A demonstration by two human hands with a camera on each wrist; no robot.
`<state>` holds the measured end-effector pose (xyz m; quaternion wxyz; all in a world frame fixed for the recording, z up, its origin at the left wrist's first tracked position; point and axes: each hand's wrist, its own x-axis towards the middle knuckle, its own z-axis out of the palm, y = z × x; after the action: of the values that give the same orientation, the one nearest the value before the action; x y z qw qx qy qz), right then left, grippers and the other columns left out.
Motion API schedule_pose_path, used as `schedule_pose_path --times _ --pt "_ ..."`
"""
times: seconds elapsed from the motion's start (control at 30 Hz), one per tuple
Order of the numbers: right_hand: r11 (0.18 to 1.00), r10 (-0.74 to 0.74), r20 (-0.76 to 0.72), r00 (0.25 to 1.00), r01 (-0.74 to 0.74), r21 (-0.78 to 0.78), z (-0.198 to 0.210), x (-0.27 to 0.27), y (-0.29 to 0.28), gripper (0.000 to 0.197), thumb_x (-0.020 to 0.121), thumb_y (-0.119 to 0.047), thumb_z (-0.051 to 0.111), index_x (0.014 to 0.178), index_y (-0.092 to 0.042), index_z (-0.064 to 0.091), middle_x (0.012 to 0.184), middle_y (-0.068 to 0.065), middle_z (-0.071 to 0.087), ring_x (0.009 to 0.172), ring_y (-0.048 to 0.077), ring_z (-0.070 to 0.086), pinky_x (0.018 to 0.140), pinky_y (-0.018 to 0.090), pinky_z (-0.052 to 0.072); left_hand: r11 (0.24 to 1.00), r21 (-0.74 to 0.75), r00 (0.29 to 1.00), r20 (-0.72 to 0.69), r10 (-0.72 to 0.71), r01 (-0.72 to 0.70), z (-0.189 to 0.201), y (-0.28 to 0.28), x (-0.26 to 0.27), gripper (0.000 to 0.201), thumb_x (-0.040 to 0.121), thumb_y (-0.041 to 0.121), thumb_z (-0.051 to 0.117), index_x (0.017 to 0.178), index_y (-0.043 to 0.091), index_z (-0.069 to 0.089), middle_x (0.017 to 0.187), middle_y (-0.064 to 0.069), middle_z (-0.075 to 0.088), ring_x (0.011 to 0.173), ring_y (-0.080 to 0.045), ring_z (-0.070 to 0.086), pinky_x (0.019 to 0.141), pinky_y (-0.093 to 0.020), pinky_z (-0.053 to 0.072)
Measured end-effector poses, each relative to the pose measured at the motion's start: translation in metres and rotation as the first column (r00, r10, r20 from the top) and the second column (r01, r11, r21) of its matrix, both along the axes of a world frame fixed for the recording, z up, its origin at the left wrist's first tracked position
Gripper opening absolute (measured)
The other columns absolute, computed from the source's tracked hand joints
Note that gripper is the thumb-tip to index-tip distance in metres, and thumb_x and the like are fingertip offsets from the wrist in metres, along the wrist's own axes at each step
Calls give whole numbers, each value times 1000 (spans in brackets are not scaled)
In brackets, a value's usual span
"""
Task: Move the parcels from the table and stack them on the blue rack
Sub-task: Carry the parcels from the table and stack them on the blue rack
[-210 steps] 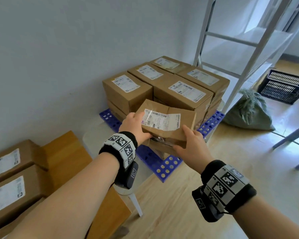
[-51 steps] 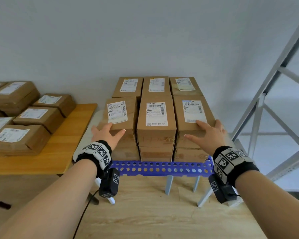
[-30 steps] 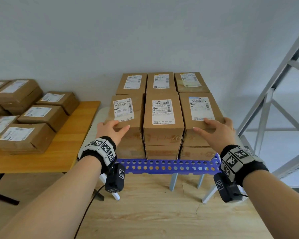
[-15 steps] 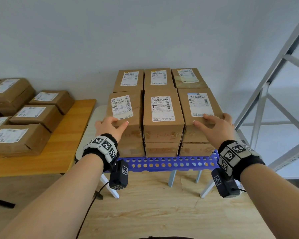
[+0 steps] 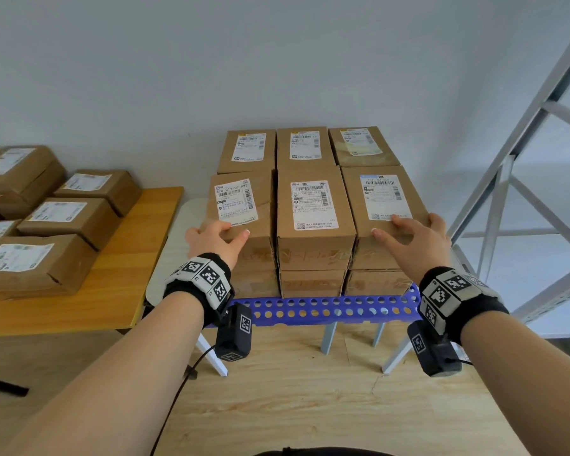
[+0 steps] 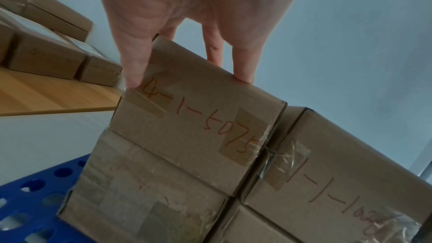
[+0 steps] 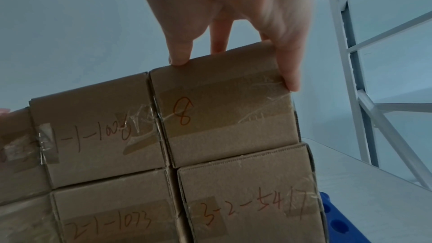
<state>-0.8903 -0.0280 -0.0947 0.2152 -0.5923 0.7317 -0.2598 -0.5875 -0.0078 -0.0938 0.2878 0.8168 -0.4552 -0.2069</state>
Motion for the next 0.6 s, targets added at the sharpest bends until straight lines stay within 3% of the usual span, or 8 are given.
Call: schedule_pose_path --times 0.3,0.6 --pt "1000 10 -3 1000 -10 7 3 -2 1 58 82 -56 59 133 -30 50 152 4 14 134 33 22 107 42 30 1000 -11 1000 -6 -19 19 -1 -1 4 49 85 47 60 126 21 50 130 -11 35 64 -8 41 70 -30 41" --pt "998 34 -28 999 -33 47 13 -2 6 59 84 -57 56 136 -31 46 153 6 11 135 34 23 106 43 31 999 26 999 36 -36 35 7 3 -2 50 88 46 55 131 21 47 135 -12 31 78 -17 40 75 -29 36"
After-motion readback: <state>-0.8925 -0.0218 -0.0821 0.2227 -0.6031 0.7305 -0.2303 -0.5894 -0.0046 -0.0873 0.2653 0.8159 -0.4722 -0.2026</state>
